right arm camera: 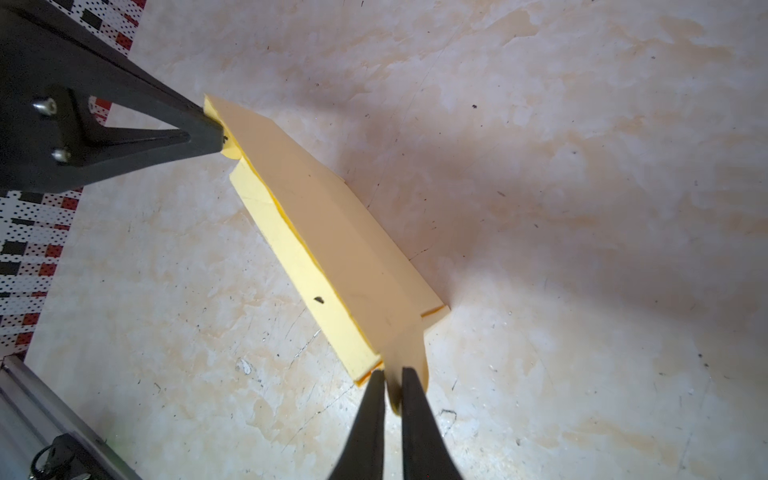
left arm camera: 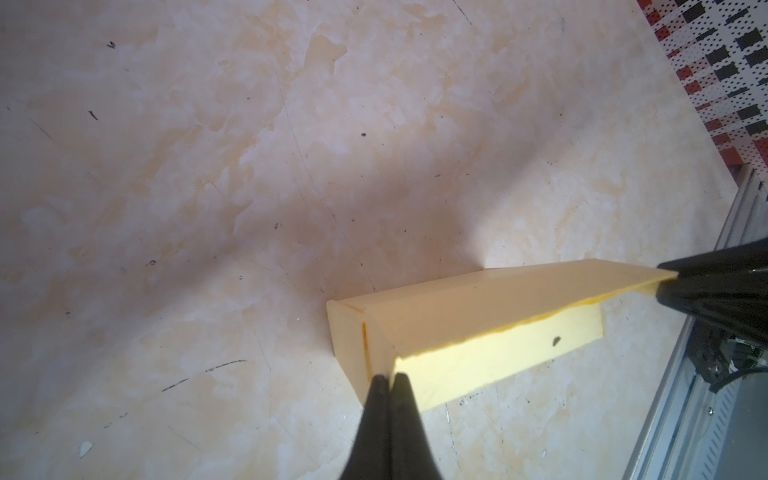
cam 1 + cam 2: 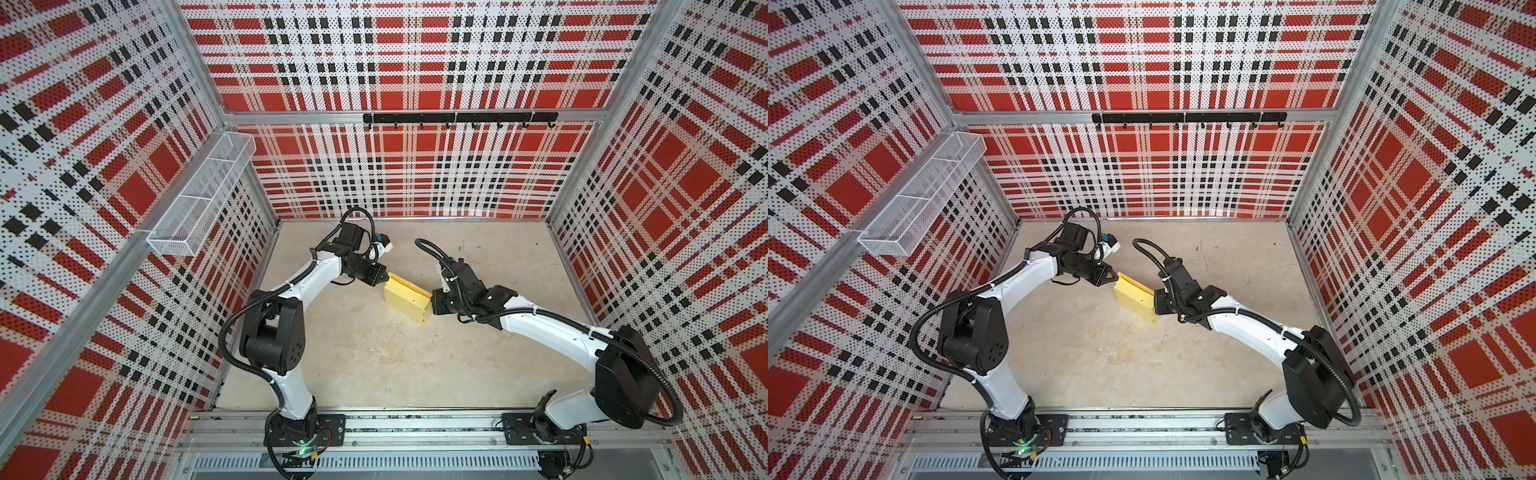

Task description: Fold the paper box

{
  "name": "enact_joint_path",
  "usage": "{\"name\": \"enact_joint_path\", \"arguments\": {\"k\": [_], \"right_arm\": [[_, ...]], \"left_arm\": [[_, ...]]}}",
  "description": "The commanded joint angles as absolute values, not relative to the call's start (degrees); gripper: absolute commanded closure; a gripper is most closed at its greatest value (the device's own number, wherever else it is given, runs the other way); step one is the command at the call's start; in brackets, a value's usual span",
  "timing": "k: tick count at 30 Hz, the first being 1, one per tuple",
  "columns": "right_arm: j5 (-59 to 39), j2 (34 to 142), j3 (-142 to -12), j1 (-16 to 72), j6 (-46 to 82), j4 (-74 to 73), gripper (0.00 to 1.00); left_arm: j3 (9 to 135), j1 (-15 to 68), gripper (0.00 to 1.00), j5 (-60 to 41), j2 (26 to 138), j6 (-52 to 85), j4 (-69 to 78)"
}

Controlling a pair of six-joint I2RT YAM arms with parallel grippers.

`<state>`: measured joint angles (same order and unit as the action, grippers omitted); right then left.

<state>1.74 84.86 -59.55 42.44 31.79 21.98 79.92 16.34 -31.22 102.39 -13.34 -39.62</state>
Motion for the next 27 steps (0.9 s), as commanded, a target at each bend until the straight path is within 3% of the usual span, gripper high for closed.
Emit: {"name": "enact_joint_path", "arguments": {"k": [1,9,15,27], "right_arm": [[1.31,85.54,-60.95,42.88,33.92,19.3,0.86],[2.85,85.33,-60.75,43.24,36.01,21.37,0.87],[4.82,84.61,-60.56,43.33,36.42,24.14,0.8],[4.34,84.58,-60.76,43.37,40.17,21.89,0.92]], "left_arm": [[79.0,16.96,0.98,-31.52,101.95,-12.5,-39.19],[78.4,16.95,0.99,-31.38,101.51,-11.86,-38.75],[78.13,16.96,0.99,-31.57,101.47,-11.6,-38.41],[77.3,19.09,0.99,-31.1,100.14,-11.04,-38.11]]}}
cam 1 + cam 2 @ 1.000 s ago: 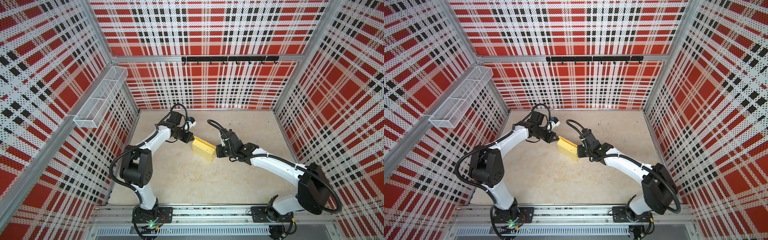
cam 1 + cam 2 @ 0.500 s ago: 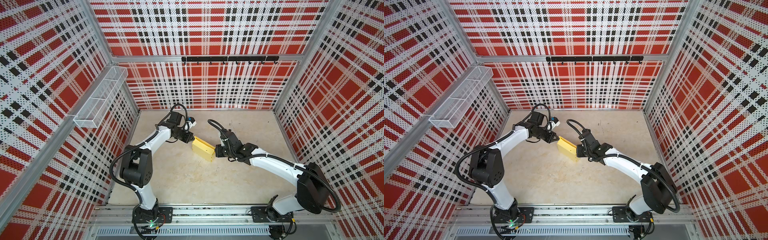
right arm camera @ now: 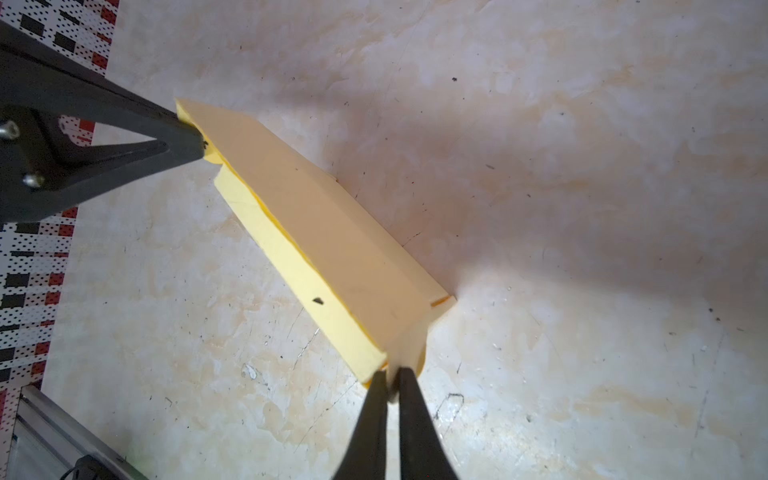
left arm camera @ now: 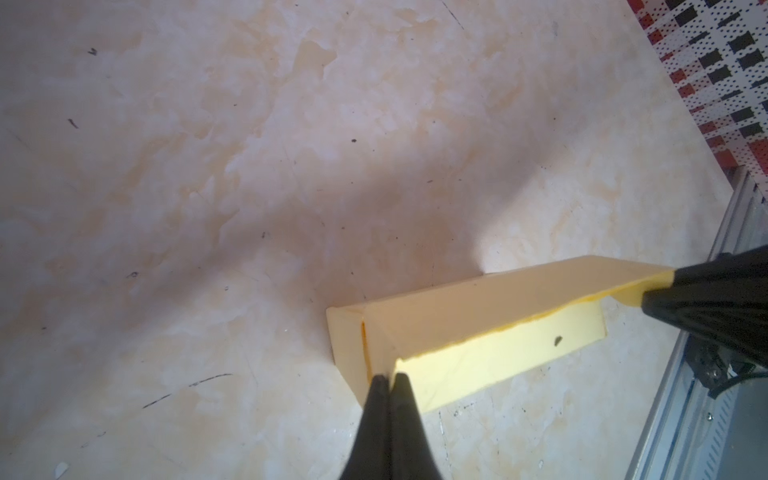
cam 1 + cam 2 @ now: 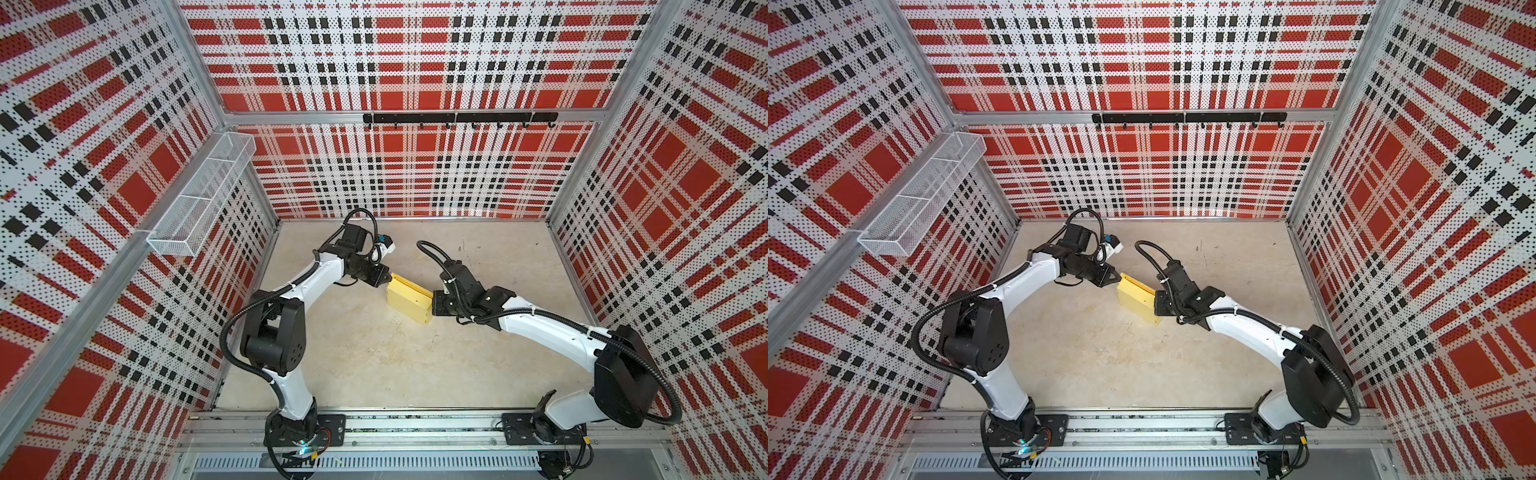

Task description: Fold the paper box

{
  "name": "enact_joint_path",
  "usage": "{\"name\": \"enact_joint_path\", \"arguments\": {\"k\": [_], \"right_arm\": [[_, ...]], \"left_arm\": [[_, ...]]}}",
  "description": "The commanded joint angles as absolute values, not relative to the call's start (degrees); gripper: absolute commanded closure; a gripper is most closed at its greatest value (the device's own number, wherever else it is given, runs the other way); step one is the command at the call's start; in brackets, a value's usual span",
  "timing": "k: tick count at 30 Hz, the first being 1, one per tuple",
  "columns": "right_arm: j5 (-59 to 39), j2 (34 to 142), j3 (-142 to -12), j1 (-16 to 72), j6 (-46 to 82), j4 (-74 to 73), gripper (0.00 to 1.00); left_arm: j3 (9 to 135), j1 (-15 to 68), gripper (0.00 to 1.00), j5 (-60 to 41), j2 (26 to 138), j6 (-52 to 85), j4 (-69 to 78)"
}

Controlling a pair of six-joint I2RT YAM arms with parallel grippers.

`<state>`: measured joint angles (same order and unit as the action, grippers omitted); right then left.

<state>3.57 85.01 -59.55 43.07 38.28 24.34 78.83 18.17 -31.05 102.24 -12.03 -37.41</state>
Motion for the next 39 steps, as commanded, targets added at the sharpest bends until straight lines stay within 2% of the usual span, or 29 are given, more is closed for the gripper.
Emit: {"name": "enact_joint_path", "arguments": {"k": [1,10,22,39], "right_arm": [[4.74,84.69,-61.11,43.33,40.17,21.95,0.92],[6.24,85.78,-61.39,42.46,40.59,21.09,0.93],[7.03,84.99,-57.95,42.36,41.94,18.45,1.0],[7.06,84.77,-56.63,43.22,45.66,15.21,1.0]], "left_arm": [[76.86,19.07,0.99,-31.1,99.93,-10.56,-37.61],[73.05,20.91,0.99,-30.06,97.07,-7.78,-34.9],[72.29,20.52,1.0,-29.57,97.53,-8.26,-34.13],[72.02,20.68,1.0,-30.24,98.21,-7.84,-33.54]]}}
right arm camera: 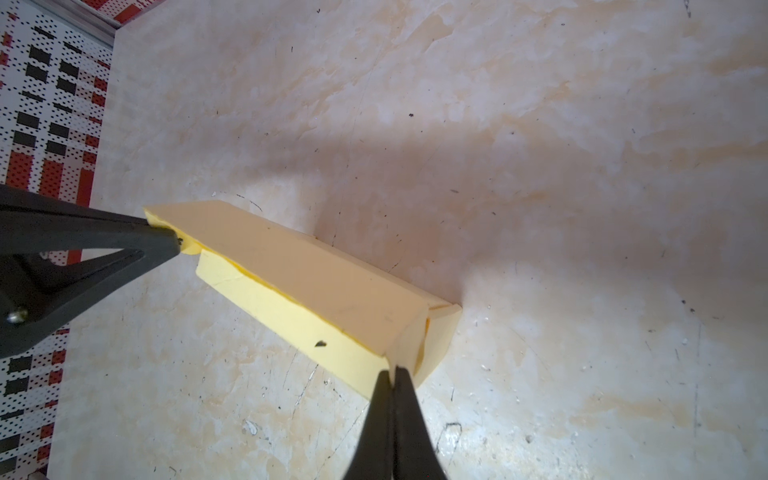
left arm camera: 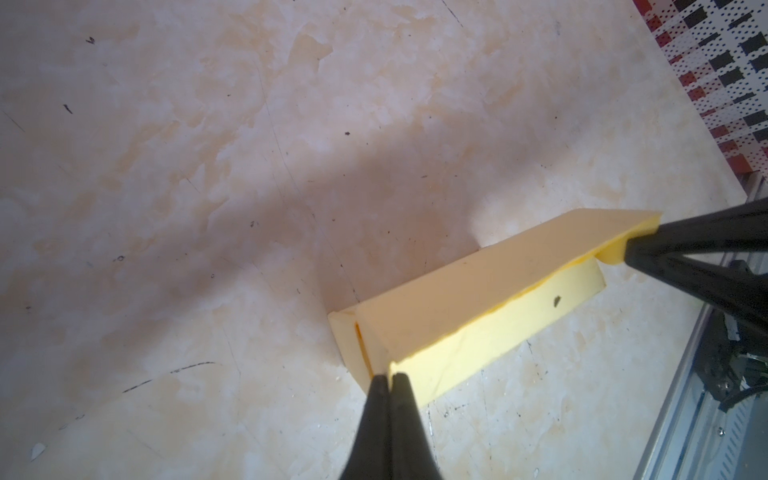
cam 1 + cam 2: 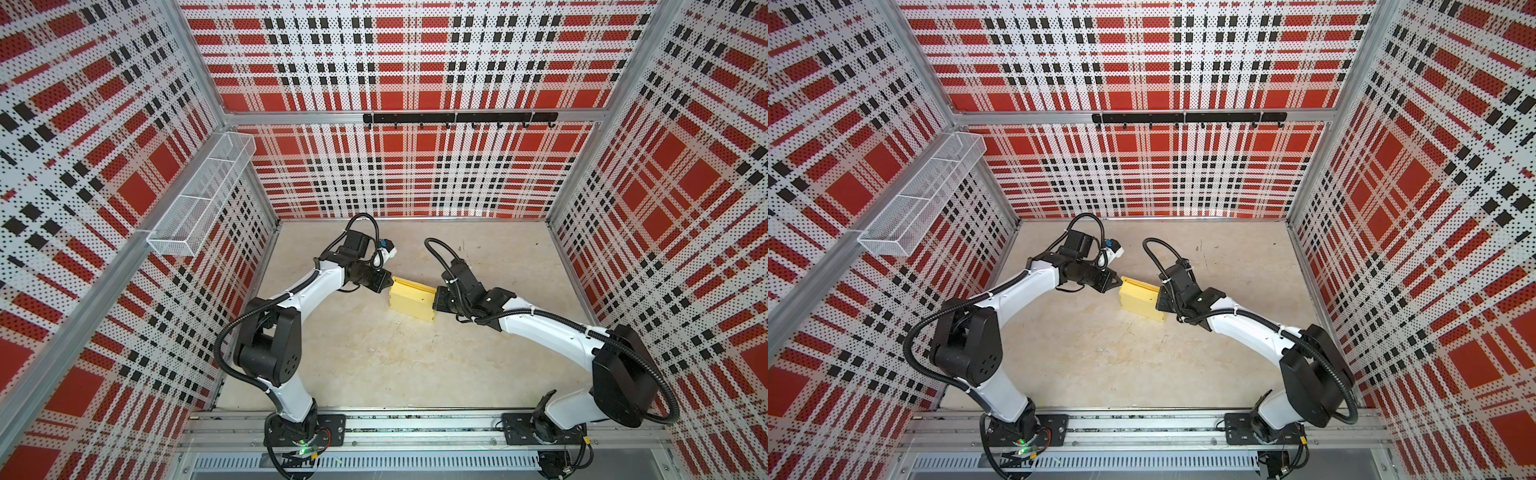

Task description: Fold the paper box

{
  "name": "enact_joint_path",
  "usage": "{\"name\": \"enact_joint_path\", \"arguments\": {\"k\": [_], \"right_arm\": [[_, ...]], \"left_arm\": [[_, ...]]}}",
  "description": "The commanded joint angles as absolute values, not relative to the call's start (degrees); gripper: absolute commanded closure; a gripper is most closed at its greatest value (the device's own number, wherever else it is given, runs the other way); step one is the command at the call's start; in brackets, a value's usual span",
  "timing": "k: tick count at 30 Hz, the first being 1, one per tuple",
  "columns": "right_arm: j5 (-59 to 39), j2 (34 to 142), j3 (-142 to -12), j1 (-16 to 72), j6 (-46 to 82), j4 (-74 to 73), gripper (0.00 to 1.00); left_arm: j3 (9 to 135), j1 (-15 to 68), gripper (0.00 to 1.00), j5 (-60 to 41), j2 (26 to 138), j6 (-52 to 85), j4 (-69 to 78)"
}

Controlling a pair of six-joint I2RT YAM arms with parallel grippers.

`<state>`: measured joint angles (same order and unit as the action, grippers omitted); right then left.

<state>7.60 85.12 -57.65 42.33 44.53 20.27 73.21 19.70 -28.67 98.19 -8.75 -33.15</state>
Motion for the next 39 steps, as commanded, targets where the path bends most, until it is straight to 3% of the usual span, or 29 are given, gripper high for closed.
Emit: {"name": "enact_joint_path", "arguments": {"k": [1,24,39], "right_arm": [[7.35,84.73,-56.09,43.32,46.15,15.12,1.0],[11.66,82.02,-55.99,44.46,46.76,14.81,1.0],[4.73,82.46,-57.92,42.15,49.39,15.05,1.0]], "left_arm": [[71.76,20.68,1.0,-30.15,98.17,-7.91,-33.41],[71.0,20.57,1.0,-30.69,96.98,-7.72,-32.71],[73.65,20.37,1.0,-30.59,96.06,-8.43,-35.33]]}}
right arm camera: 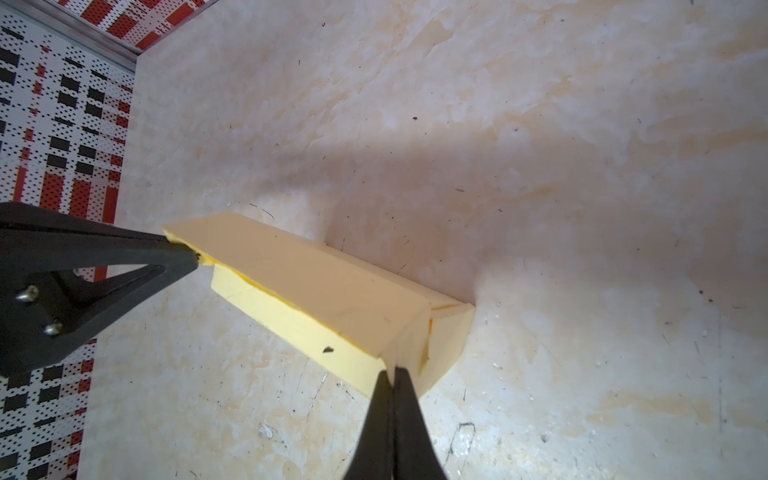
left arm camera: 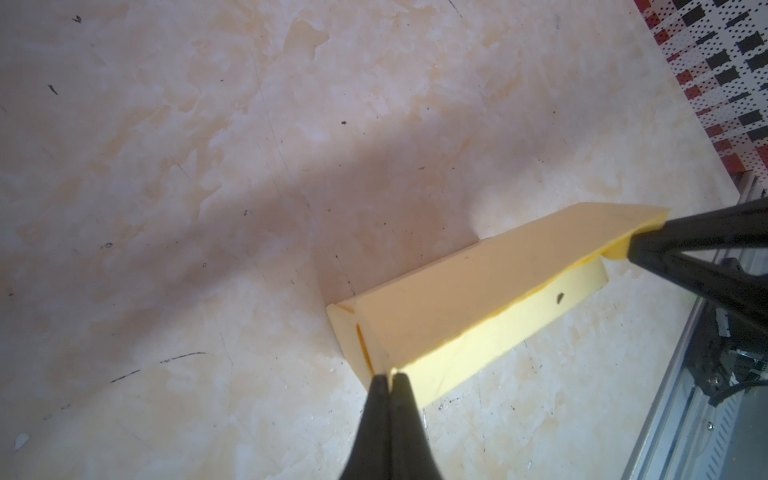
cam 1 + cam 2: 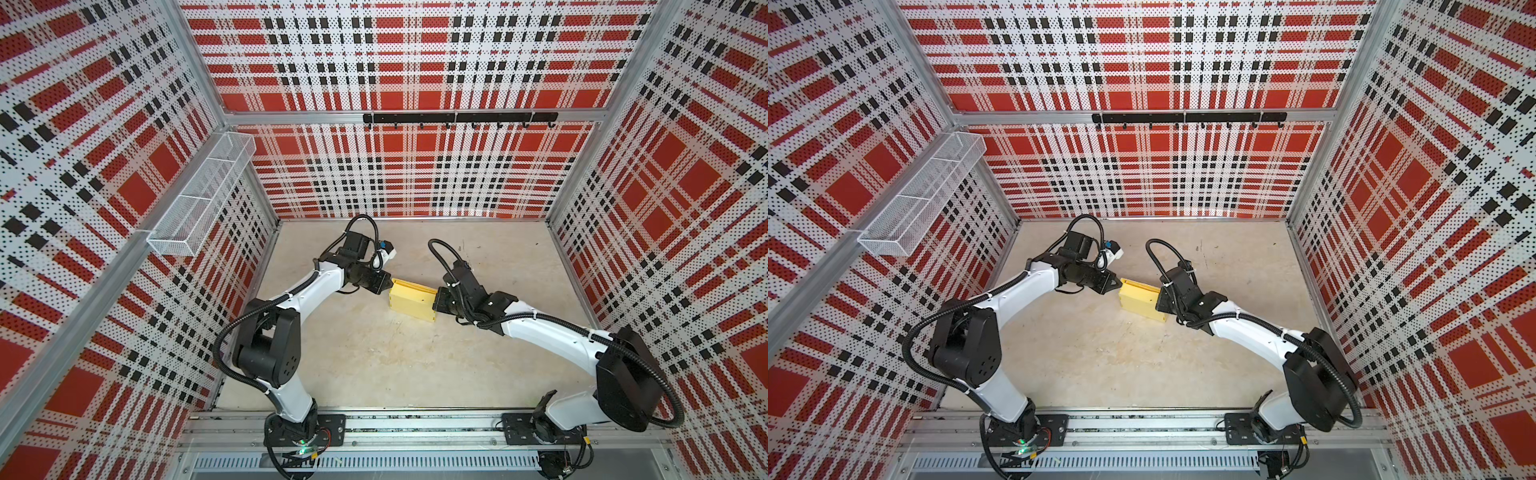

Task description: Fold the paper box

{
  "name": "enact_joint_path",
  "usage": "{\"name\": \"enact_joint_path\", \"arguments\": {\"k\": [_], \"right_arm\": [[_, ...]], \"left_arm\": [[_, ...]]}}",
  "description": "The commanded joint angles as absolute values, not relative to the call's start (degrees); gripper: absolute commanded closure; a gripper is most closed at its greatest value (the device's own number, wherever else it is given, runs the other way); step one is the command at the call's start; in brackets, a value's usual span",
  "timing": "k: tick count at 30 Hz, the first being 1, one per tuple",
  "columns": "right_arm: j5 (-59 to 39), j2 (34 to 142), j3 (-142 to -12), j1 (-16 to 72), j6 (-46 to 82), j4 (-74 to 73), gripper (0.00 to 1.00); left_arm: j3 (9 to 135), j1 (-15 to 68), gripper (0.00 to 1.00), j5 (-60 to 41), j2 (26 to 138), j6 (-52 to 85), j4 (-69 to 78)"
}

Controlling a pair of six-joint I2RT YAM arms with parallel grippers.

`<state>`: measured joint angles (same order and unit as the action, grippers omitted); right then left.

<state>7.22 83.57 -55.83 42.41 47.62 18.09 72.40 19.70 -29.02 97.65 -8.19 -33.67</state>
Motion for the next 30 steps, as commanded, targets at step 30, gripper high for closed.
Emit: {"name": "enact_joint_path", "arguments": {"k": [30], "right_arm": [[5.53,82.71,-52.38,41.97,50.76,12.16,1.0]], "left_arm": [[72.99,20.13,1.0,-30.46,97.65,-8.17,-34.32]]}}
